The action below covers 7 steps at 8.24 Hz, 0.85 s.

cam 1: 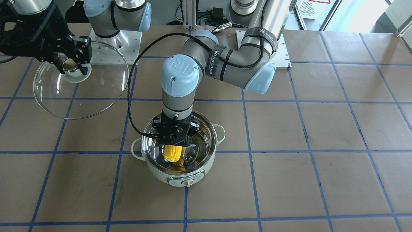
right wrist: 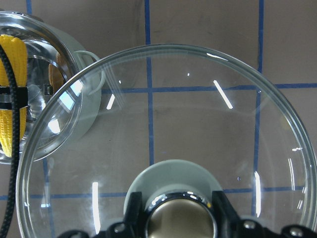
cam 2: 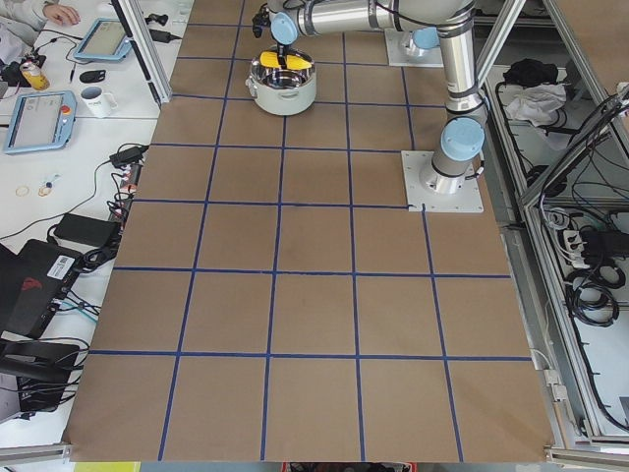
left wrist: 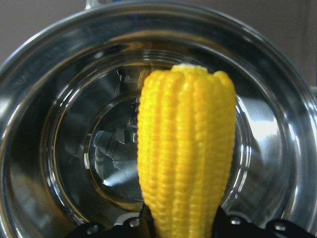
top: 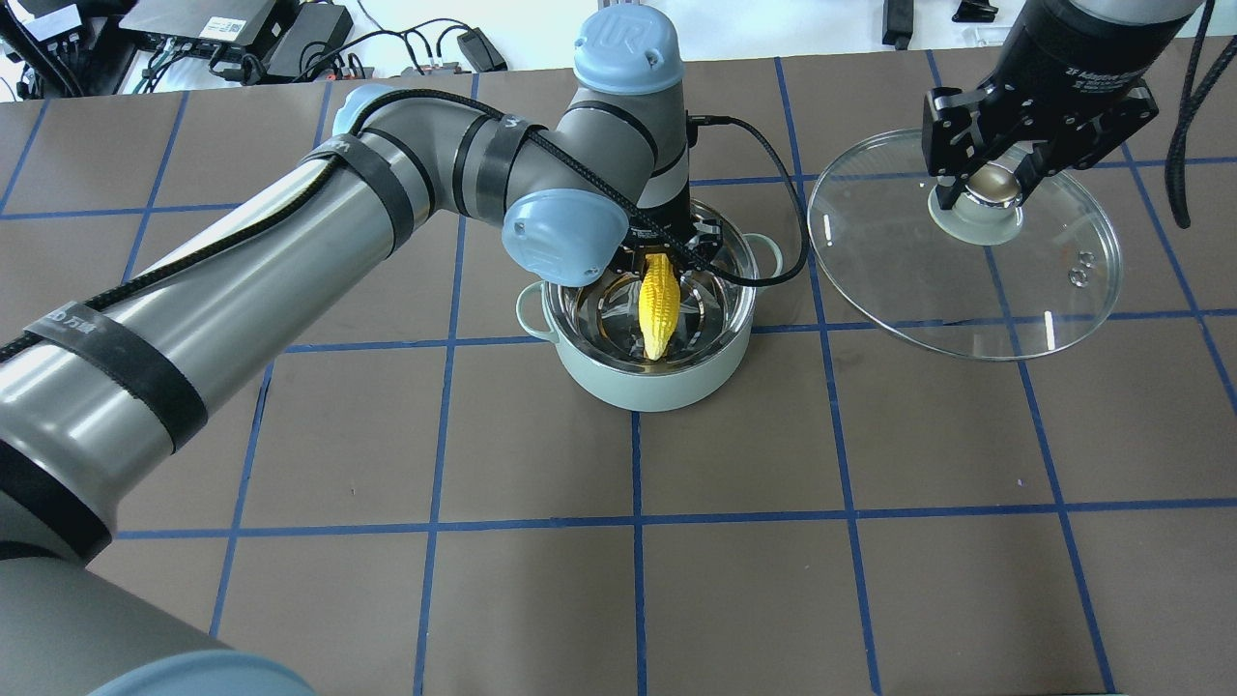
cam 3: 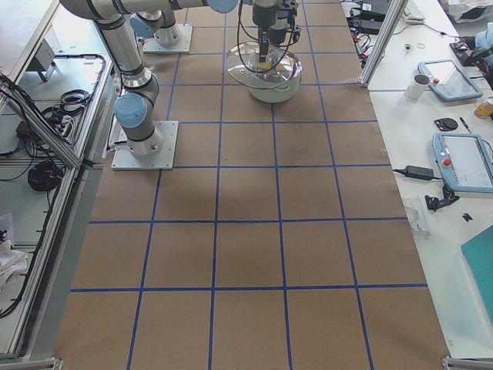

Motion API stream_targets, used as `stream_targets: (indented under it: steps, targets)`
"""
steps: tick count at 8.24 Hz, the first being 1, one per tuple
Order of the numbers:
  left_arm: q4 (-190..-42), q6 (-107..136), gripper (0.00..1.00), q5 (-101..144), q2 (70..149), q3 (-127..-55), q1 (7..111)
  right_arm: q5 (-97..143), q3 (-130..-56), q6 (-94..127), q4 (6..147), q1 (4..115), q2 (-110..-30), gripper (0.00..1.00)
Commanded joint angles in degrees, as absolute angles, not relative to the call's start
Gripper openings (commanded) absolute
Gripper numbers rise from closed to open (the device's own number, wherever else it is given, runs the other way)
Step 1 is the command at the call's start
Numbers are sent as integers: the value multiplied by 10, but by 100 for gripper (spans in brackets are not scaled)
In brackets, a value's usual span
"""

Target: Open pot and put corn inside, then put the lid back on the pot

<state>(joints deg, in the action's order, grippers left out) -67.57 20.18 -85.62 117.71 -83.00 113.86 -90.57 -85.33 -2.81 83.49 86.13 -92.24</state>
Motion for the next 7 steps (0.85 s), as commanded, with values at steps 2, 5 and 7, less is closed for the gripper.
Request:
stream_targets:
  steps: [2,5,7]
  targets:
    - [-671,197,63,-862,1195,-832,1147,-905,-854,-28,834,861,-923,31]
    - [-690,198,100,-867,1141,-831,1146,-906,-854,-28,834,861,-923,31]
    - [-759,198,100,-868,1095,-830,1142,-905,-854,-28,834,861,-923,30]
